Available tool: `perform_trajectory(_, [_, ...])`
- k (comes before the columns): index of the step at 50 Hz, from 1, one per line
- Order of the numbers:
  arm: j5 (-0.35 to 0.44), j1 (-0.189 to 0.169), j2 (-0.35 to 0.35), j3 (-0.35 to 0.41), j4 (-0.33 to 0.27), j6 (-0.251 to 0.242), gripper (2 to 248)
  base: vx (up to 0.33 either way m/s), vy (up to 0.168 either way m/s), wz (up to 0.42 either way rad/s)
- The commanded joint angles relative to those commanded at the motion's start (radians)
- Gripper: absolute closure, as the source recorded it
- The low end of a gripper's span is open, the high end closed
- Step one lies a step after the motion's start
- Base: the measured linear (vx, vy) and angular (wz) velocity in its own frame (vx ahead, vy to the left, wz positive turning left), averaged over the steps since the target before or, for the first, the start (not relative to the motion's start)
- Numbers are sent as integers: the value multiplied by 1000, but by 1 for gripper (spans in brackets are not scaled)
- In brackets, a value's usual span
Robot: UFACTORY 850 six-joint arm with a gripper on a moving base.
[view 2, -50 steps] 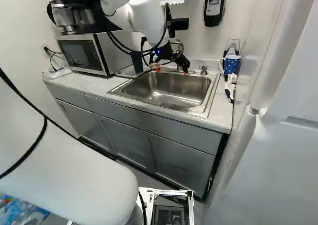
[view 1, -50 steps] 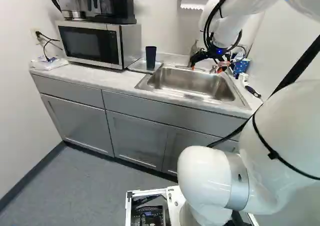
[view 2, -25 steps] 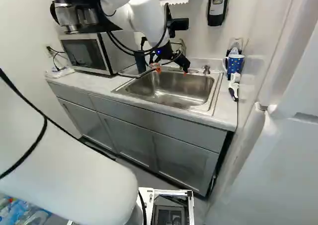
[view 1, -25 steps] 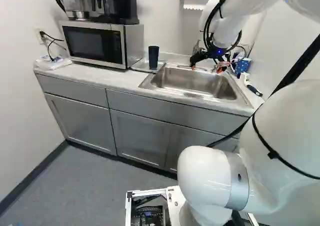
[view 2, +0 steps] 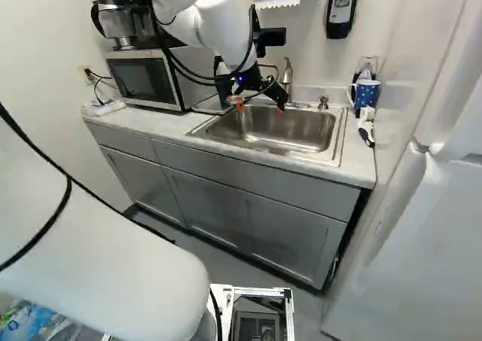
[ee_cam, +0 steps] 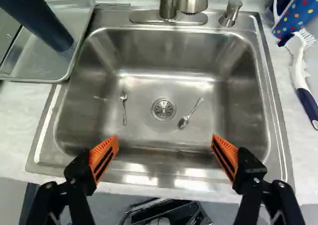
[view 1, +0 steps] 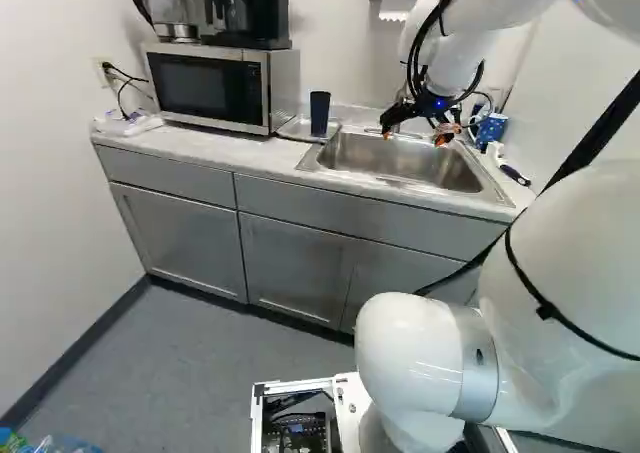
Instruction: Rinse the cup and place it in the tray
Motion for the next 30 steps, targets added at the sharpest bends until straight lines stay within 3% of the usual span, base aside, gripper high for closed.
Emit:
perform_trajectory(12, [0, 0, 0, 0, 0, 0, 3, -73, 79, -52])
perform_trajectory(30, [0, 0, 0, 0, 0, 0, 3, -81, 54, -237])
